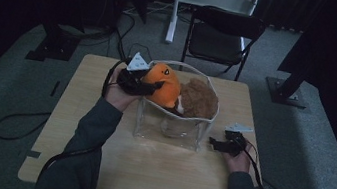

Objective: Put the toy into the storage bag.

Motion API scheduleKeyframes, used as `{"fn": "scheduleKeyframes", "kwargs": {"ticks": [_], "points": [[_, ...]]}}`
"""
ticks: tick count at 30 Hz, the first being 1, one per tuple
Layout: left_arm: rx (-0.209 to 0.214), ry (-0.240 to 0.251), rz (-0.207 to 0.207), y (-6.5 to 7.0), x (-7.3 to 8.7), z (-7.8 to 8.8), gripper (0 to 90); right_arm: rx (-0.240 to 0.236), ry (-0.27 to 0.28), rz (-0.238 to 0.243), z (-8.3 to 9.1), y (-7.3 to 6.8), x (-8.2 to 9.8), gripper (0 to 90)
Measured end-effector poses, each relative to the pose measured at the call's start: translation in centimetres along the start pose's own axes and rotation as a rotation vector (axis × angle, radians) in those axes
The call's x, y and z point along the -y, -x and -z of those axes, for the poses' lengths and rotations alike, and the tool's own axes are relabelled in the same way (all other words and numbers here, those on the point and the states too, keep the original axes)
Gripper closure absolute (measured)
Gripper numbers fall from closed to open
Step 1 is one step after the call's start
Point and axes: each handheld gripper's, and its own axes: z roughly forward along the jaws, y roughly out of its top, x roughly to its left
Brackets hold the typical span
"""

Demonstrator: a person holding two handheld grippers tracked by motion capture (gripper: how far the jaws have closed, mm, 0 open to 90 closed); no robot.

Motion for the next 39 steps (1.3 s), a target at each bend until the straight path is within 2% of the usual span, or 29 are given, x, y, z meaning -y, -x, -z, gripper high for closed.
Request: {"fn": "scheduleKeyframes", "kwargs": {"ticks": [10, 22, 30, 39], "points": [[-0.006, -0.018, -0.010, 0.5, 0.5, -0.1, 41.8, 0.000, 0.000, 0.000, 0.0, 0.0, 0.0, 18.0], [-0.007, -0.054, -0.052, 1.3, 0.9, 0.1, 40.7, 0.000, 0.000, 0.000, 0.0, 0.0, 0.0, 18.0], [0.003, -0.054, -0.041, 1.4, 1.1, 0.0, 40.2, 0.000, 0.000, 0.000, 0.0, 0.0, 0.0, 18.0], [0.006, -0.067, -0.059, 1.7, 1.0, 0.1, 40.2, 0.000, 0.000, 0.000, 0.0, 0.0, 0.0, 18.0]]}}
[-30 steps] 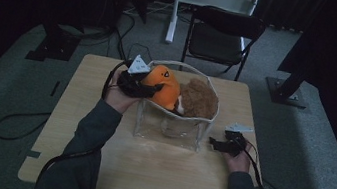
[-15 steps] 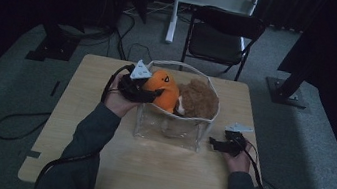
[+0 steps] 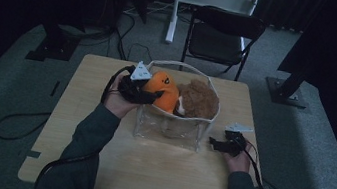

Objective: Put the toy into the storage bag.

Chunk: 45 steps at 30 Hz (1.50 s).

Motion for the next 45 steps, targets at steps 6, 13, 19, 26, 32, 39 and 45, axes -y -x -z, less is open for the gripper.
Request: {"fn": "scheduleKeyframes", "kwargs": {"ticks": [6, 13, 19, 26, 32, 39, 45], "points": [[0.004, -0.004, -0.002, 0.12, 0.09, -0.03, 40.2, 0.000, 0.000, 0.000, 0.00, 0.00, 0.00, 18.0], [0.009, -0.011, -0.002, 0.17, 0.23, -0.08, 40.1, 0.000, 0.000, 0.000, 0.00, 0.00, 0.00, 18.0], [0.018, -0.018, 0.006, 0.28, 0.46, -0.19, 39.7, -0.001, 0.000, 0.000, -0.01, 0.00, 0.00, 18.0], [0.027, -0.032, 0.000, 0.52, 0.53, -0.25, 39.3, 0.000, 0.000, 0.000, 0.00, 0.00, 0.00, 18.0], [0.019, -0.013, 0.016, 0.45, 0.69, -0.22, 35.3, 0.000, 0.001, 0.000, -0.01, 0.00, 0.00, 18.0], [0.041, 0.013, 0.035, 0.01, 0.71, -0.35, 30.4, 0.000, 0.001, 0.000, -0.01, 0.00, 0.00, 18.0], [0.063, 0.025, 0.047, -0.03, 0.66, -0.57, 30.4, 0.000, 0.001, 0.000, -0.01, 0.00, 0.00, 18.0]]}}
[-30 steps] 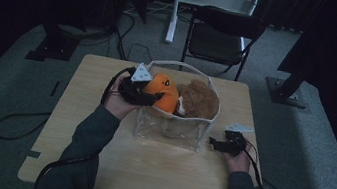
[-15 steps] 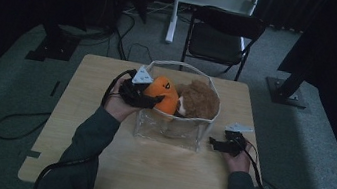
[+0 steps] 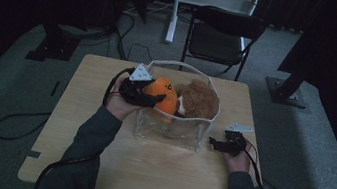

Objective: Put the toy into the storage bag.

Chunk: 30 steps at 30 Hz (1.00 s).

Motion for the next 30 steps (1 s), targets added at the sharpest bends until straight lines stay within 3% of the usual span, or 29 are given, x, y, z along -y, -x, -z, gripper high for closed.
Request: {"fn": "scheduleKeyframes", "kwargs": {"ticks": [3, 10, 13, 15, 19, 30], "points": [[0.001, -0.005, 0.012, -0.2, 0.0, -0.1, 30.7, 0.000, 0.000, 0.000, 0.0, 0.0, 0.0, 18.0], [0.004, 0.035, 0.050, -0.6, 0.0, 0.0, 33.1, 0.000, 0.000, 0.000, 0.0, 0.0, 0.0, 18.0], [0.018, 0.074, 0.075, -0.8, 0.1, 0.4, 43.7, 0.000, 0.000, 0.000, 0.0, 0.0, 0.0, 18.0], [0.016, 0.049, 0.064, -0.8, 0.2, 0.2, 54.4, 0.000, 0.000, 0.000, 0.0, 0.0, 0.0, 18.0], [0.017, -0.006, 0.034, -0.5, 0.4, -0.2, 62.0, -0.001, 0.000, 0.000, 0.0, 0.0, 0.0, 18.0], [0.060, -0.081, 0.041, -0.4, 1.5, -0.3, 66.0, -0.001, 0.000, 0.000, 0.0, 0.0, 0.0, 18.0]]}}
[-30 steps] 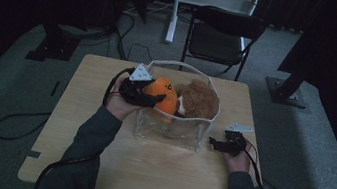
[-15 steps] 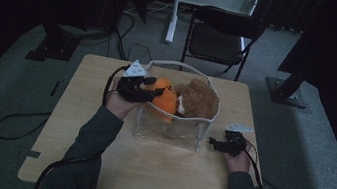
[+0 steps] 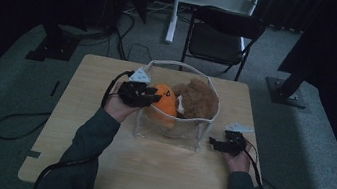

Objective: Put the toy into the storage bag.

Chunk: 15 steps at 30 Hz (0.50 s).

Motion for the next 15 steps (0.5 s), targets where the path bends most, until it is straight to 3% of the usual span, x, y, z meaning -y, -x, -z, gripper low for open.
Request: {"fn": "scheduleKeyframes", "kwargs": {"ticks": [9, 15], "points": [[0.007, -0.023, -0.004, 0.32, 0.19, 0.33, 66.6, 0.001, 0.000, -0.001, 0.01, -0.03, 0.01, 18.0], [0.004, -0.012, -0.002, 0.29, 0.18, 0.57, 64.1, 0.000, 0.000, 0.000, 0.01, -0.03, 0.01, 18.0]]}}
